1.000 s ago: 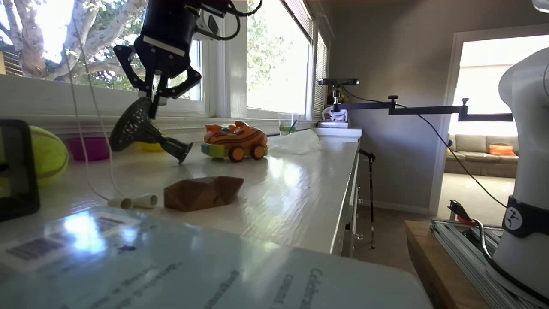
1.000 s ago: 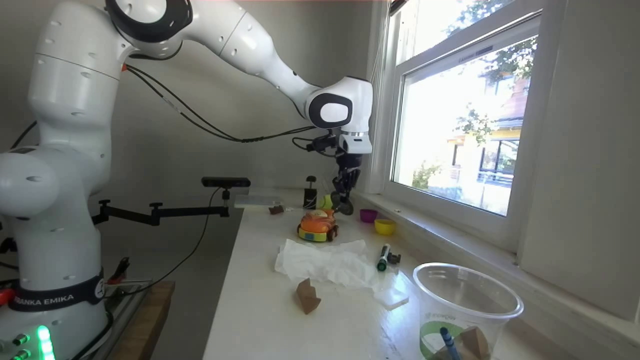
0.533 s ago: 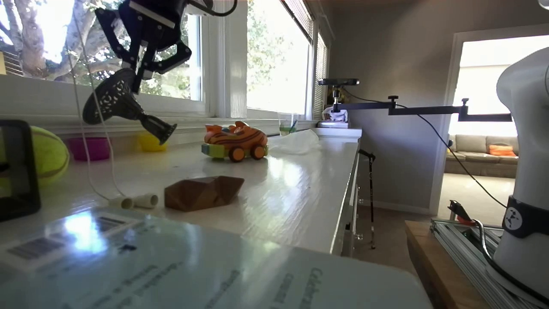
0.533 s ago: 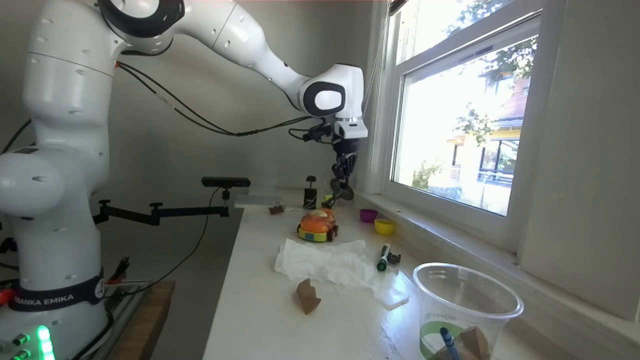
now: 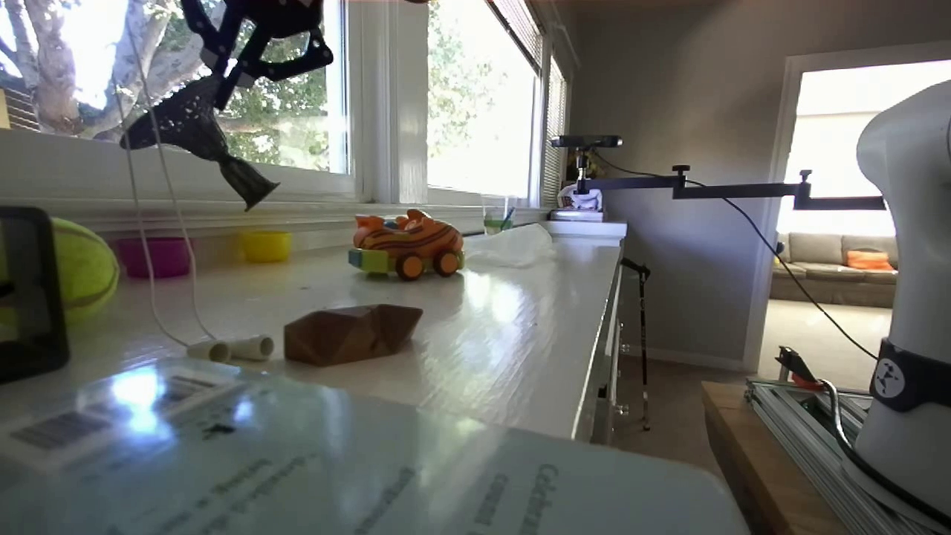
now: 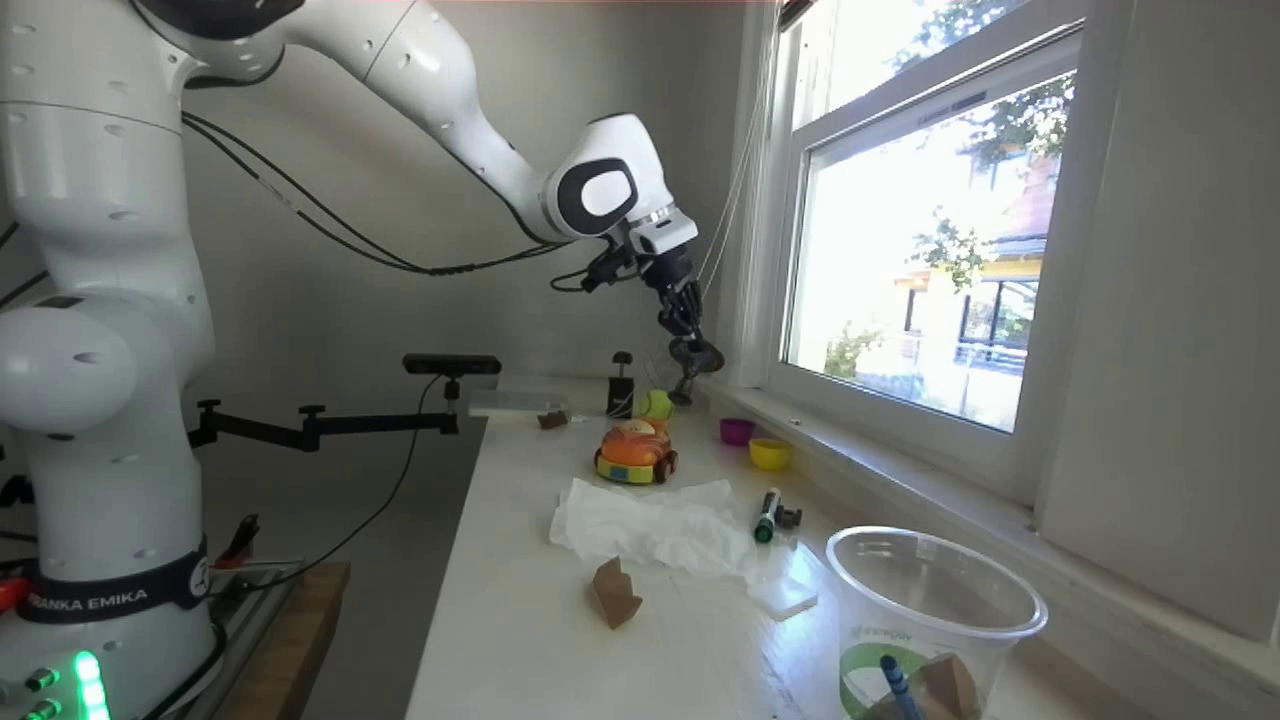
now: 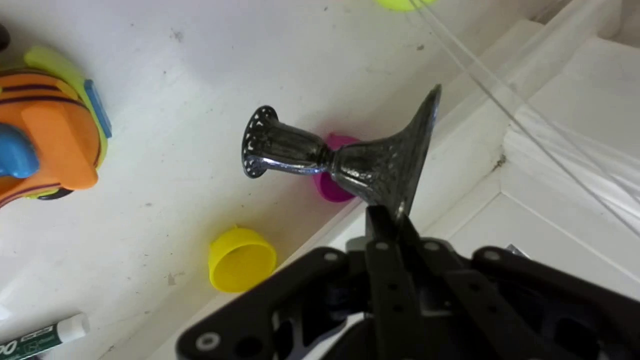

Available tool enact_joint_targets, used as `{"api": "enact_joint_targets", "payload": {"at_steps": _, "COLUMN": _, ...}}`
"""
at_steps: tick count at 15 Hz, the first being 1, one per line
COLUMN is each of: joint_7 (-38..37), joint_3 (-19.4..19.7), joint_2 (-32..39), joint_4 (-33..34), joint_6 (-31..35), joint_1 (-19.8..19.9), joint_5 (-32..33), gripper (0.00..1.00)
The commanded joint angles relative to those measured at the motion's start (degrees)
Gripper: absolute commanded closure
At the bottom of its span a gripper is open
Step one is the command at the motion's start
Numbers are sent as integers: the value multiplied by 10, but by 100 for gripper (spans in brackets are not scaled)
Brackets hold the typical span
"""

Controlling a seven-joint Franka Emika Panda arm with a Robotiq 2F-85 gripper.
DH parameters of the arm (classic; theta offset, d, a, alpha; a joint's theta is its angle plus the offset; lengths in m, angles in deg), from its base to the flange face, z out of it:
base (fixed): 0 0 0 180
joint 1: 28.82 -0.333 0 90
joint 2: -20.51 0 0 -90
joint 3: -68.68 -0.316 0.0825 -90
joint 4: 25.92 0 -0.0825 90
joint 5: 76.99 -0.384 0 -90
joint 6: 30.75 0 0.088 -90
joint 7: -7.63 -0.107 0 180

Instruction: Put the black vase in an upright position

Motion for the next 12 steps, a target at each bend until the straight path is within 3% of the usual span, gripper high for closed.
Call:
{"api": "enact_joint_targets", "payload": {"at_steps": 1, "joint_7": -149, "joint_3": -10, "joint_2": -59, "joint_4": -86, "joint_6": 82, "joint_1": 18, "joint_5": 100, "gripper": 99}}
{"api": "enact_joint_targets", "payload": {"at_steps": 6, "joint_7": -333, "joint_3": -26, "joint_2": -94, "joint_4": -133, "joint_6": 114, "joint_1": 54, "joint_5": 226, "gripper": 99}}
{"api": "enact_joint_targets", "payload": {"at_steps": 10, "joint_7": -462, "joint_3": -66, "joint_2": -118, "joint_4": -148, "joint_6": 139, "joint_1": 95, "joint_5": 363, "gripper": 99}}
{"api": "enact_joint_targets", "payload": {"at_steps": 12, "joint_7": -503, "joint_3": -82, "joint_2": -121, "joint_4": -151, "joint_6": 139, "joint_1": 103, "joint_5": 398, "gripper": 99}}
